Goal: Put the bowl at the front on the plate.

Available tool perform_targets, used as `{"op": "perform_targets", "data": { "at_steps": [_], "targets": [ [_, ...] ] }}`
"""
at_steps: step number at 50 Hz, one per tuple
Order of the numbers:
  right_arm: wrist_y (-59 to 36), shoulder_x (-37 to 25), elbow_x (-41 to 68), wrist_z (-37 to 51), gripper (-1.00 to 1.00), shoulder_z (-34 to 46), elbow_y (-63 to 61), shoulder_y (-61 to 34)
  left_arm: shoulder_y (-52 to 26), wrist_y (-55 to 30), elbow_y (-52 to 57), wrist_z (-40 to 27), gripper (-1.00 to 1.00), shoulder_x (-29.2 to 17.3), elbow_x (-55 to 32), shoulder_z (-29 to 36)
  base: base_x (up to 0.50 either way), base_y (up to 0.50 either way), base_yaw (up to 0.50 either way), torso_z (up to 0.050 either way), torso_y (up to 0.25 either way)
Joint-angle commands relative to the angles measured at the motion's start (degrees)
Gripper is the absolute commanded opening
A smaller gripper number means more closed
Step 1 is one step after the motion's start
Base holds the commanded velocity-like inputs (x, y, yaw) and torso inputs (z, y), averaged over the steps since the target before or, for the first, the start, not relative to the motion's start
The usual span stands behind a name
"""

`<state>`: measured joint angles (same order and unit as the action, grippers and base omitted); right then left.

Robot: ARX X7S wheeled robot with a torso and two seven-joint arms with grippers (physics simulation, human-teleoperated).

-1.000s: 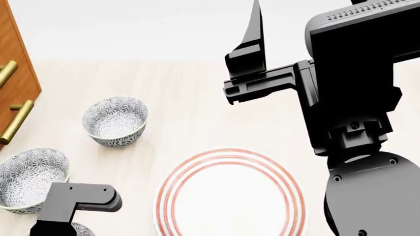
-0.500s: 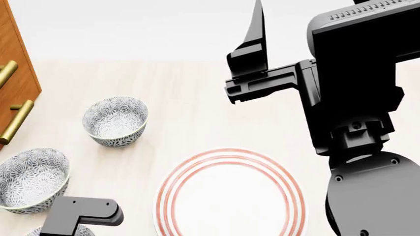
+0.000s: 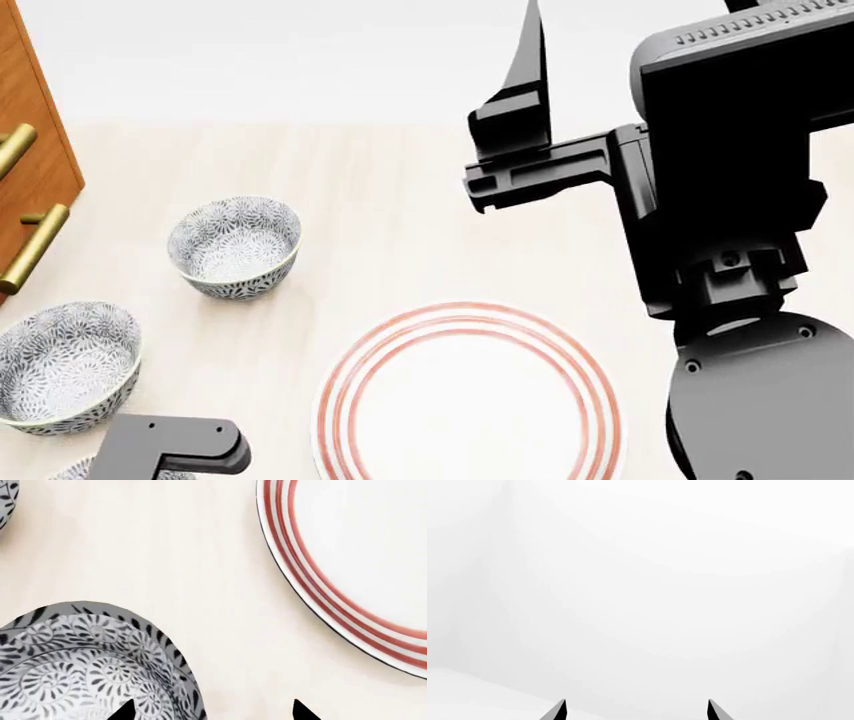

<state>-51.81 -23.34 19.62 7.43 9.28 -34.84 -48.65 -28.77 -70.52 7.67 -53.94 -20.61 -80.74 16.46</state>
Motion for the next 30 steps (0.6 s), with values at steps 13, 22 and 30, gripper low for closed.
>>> {"op": "perform_targets", "data": {
  "at_steps": [13, 22, 30],
  "targets": [
    [0.69, -0.25, 0.22, 0.37, 1.0, -0.2, 0.31, 0.57, 1.31, 1.61, 0.2, 0.43, -1.0, -0.64, -0.37, 0.73, 0.0, 0.0, 0.0, -0.001, 0.0],
    [0.76, -0.4, 0.42, 0.5, 1.0, -0.35, 0.24, 0.82, 1.55, 4.87, 3.57, 4.55, -1.0, -1.89, 5.13, 2.74, 0.0, 0.0, 0.0, -0.001, 0.0],
    [0.56, -0.51, 0.62, 0.54, 1.0, -0.3, 0.16, 0.47, 1.31, 6.2, 6.56, 5.97, -1.0, -2.56, 7.43, 4.11, 0.0, 0.0, 0.0, -0.001, 0.0]
  ]
}}
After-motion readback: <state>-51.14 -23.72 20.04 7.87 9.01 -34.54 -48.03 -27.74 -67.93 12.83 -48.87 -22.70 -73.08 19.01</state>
